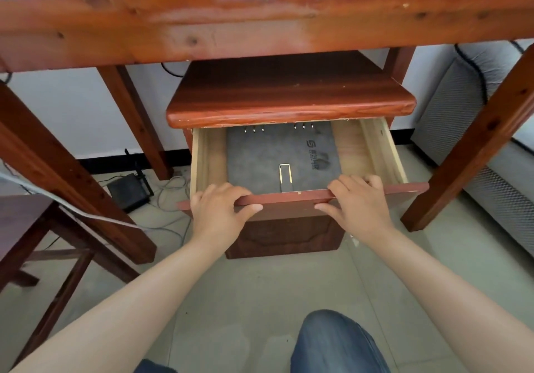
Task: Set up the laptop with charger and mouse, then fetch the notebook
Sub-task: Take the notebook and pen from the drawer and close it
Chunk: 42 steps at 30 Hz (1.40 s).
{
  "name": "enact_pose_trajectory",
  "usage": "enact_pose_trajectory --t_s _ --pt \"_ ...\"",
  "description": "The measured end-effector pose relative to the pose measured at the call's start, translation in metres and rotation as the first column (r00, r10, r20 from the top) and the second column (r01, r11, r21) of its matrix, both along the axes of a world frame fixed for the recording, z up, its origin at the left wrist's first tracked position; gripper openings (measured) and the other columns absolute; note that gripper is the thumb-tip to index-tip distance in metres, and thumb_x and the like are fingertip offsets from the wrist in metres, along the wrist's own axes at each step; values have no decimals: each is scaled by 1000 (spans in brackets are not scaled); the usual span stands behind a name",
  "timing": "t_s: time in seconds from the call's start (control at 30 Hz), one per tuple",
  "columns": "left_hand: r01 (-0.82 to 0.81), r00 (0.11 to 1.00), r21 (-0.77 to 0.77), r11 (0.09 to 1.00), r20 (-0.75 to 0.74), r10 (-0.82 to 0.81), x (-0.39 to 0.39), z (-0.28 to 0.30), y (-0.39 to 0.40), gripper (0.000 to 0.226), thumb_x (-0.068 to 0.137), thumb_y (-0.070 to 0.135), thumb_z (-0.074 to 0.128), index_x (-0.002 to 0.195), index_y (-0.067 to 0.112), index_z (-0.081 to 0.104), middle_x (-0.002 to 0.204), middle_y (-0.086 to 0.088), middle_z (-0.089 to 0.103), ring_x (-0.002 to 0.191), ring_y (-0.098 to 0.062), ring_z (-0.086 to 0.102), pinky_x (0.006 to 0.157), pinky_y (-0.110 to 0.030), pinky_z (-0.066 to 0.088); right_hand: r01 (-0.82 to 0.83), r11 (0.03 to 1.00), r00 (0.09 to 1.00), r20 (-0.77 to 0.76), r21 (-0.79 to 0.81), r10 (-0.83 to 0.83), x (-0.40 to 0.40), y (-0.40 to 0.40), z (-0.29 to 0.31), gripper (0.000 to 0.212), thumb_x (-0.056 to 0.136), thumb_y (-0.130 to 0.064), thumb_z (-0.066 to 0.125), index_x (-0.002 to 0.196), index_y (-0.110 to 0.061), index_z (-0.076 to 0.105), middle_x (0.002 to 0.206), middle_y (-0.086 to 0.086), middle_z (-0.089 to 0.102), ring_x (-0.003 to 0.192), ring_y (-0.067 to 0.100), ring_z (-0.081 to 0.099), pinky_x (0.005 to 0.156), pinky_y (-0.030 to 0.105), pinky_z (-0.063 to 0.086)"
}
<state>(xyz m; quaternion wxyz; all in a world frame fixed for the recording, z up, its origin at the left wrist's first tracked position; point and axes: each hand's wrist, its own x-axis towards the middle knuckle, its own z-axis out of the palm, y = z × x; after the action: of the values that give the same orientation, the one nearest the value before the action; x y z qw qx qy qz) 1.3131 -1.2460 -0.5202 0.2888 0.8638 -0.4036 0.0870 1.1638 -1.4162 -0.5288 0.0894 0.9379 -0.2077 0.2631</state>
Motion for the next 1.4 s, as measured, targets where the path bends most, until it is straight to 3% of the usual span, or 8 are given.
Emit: enact_pose_trajectory --t_s 0.27,0.4,0.63,0.77,0.97,1.2,1.3,1.4 --pt "42 997 145 989 -74 -32 -4 -12 10 24 84 41 59 99 25 66 103 6 65 104 -16 50 75 -26 14 -12 983 951 -302 184 68 -4 6 7 33 79 -42 66 87 -10 64 81 5 64 80 25 62 66 33 43" --pt "136 973 267 954 -219 -77 6 2 5 35 86 51 49 99 22 65 104 4 65 101 -16 56 82 -30 35 145 680 891 -393 719 225 13 -13 34 44 97 -44 26 109 -20 61 116 4 62 114 24 51 90 29 39" --pt "6 978 429 903 -190 83 26 12 -22 37 95 34 40 117 7 54 124 -13 59 112 -31 54 89 -36 47 297 792 705 -682 534 196 57 -18 30 33 90 -9 41 118 -4 58 131 15 56 118 30 51 99 31 43" --pt "-60 967 369 927 -209 146 27 4 -19 34 95 31 38 110 7 58 119 -14 62 110 -32 56 86 -35 46 262 810 705 -677 525 211 67 -14 26 27 88 -4 46 107 1 63 118 20 64 107 32 57 73 25 41" --pt "-87 962 398 913 -206 181 26 4 -21 33 93 31 37 108 9 57 120 -15 61 110 -34 55 86 -36 47 203 857 721 -665 473 195 72 -10 26 35 85 -7 50 55 -24 43 114 16 63 99 27 55 72 28 38" --pt "-65 954 455 888 -232 189 27 4 -21 38 93 34 35 114 10 54 123 -17 58 112 -34 52 90 -39 45 200 780 788 -570 592 231 57 -27 36 27 86 3 44 105 -2 62 112 14 63 105 27 55 73 23 41" --pt "-73 959 449 891 -213 186 28 3 -22 38 93 34 35 113 9 54 121 -18 58 112 -34 52 89 -39 45 321 717 904 -426 619 -36 51 -46 34 13 90 -8 47 90 -2 59 91 11 59 95 29 55 62 24 40" --pt "-59 980 433 899 -147 135 27 2 -23 36 94 30 33 114 7 53 123 -16 57 115 -31 48 91 -38 43 467 555 882 -407 688 -239 54 -53 23 36 87 -27 59 113 -3 56 114 14 61 107 29 56 79 26 44"
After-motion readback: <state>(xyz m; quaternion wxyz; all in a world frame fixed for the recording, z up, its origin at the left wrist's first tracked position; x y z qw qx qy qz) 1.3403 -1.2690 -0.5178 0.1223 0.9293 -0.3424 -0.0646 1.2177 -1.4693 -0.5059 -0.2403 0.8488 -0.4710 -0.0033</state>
